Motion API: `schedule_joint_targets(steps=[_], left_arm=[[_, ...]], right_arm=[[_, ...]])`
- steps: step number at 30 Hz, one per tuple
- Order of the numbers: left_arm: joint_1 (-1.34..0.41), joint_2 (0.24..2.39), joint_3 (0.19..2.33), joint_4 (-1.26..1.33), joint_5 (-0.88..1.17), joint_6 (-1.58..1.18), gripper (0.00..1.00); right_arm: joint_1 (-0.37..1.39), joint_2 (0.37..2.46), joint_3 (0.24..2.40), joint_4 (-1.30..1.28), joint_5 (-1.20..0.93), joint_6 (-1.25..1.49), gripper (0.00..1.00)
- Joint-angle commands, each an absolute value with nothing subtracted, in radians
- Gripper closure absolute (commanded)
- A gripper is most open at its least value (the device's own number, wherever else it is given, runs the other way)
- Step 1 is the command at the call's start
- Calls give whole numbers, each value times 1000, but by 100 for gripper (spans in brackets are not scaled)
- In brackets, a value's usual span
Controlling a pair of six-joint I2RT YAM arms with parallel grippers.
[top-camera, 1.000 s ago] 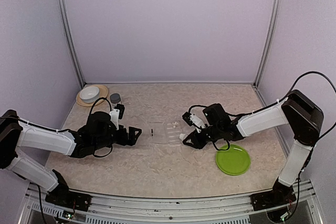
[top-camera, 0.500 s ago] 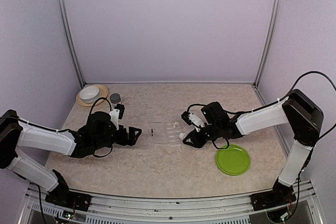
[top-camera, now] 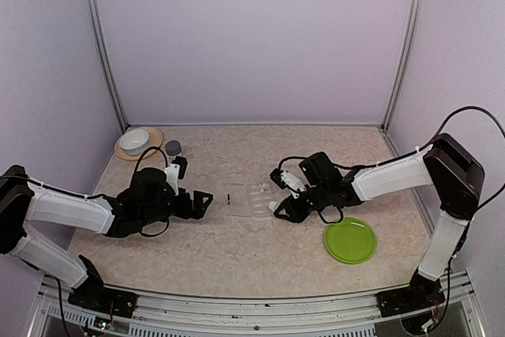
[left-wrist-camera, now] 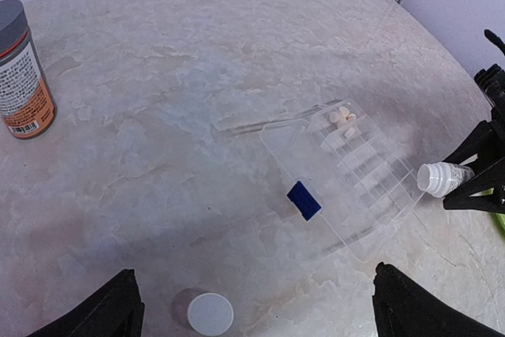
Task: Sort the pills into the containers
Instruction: Pour the pill into the pill bottle.
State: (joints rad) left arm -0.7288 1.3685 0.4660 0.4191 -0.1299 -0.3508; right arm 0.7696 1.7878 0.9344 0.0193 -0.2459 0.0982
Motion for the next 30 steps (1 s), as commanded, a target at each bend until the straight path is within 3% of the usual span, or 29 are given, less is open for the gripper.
schedule_joint_targets(steps=[1, 30], left_arm=[[-722, 1365, 460, 442, -118, -350, 1], [-721, 1364, 459, 444, -114, -350, 1]], right_arm=[[779, 1805, 960, -14, -238, 87, 100], [781, 1810, 1024, -146, -224, 60, 100]])
